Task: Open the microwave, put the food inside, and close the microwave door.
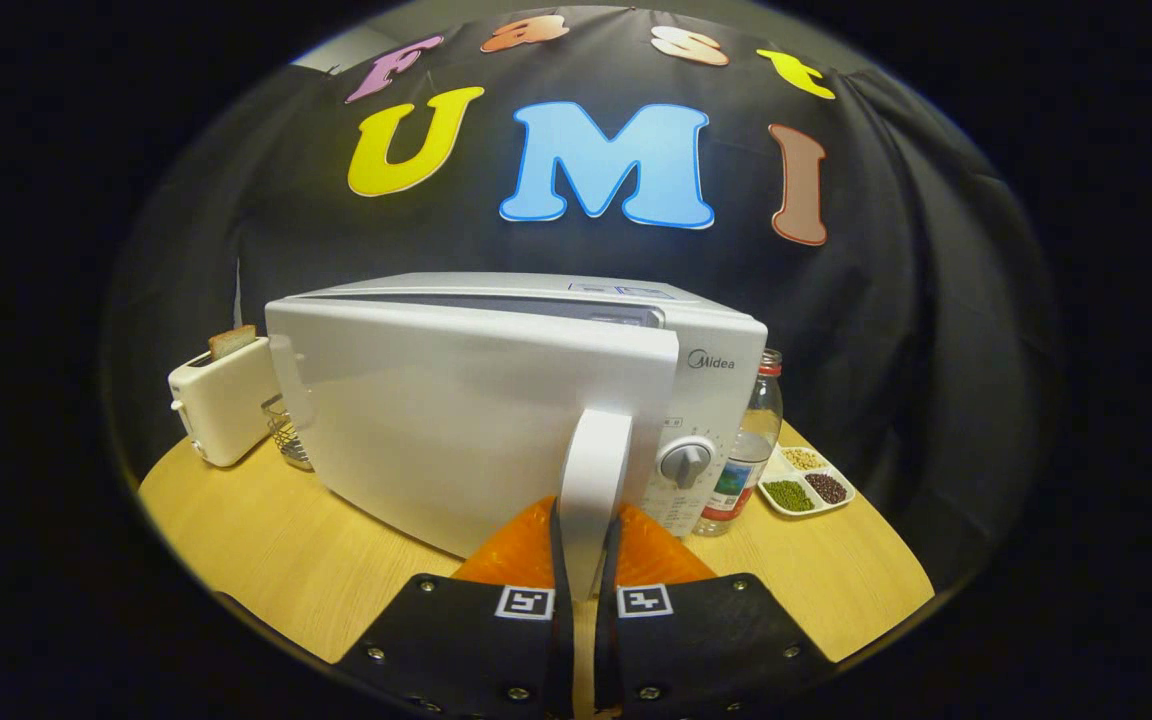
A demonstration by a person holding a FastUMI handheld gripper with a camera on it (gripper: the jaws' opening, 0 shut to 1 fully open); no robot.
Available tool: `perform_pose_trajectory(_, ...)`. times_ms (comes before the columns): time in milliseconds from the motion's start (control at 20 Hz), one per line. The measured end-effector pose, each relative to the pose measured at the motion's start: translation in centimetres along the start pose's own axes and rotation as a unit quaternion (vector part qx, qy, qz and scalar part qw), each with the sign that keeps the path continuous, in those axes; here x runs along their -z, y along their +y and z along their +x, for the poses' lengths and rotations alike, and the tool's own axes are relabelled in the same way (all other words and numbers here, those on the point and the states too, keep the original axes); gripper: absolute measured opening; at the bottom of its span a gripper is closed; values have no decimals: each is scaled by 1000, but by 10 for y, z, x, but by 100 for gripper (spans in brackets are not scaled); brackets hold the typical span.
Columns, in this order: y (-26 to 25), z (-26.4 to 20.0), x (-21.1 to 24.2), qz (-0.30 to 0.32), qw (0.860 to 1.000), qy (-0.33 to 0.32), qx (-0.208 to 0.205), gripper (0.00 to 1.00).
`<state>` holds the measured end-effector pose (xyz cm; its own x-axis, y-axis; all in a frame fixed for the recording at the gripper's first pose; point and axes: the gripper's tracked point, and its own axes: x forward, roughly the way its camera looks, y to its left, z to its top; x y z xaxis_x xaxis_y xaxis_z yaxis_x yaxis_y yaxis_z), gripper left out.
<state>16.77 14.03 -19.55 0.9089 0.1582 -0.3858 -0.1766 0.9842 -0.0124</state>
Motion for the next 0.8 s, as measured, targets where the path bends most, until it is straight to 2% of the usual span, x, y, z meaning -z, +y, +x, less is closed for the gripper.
perform_pose_trajectory(200,19,-34,12,9,1000,9,-24,10)
perform_pose_trajectory(250,25,-42,15,10,999,11,-32,14)
perform_pose_trajectory(450,46,-72,23,-14,999,11,-37,22)
perform_pose_trajectory(800,83,-112,34,-14,998,14,-55,22)
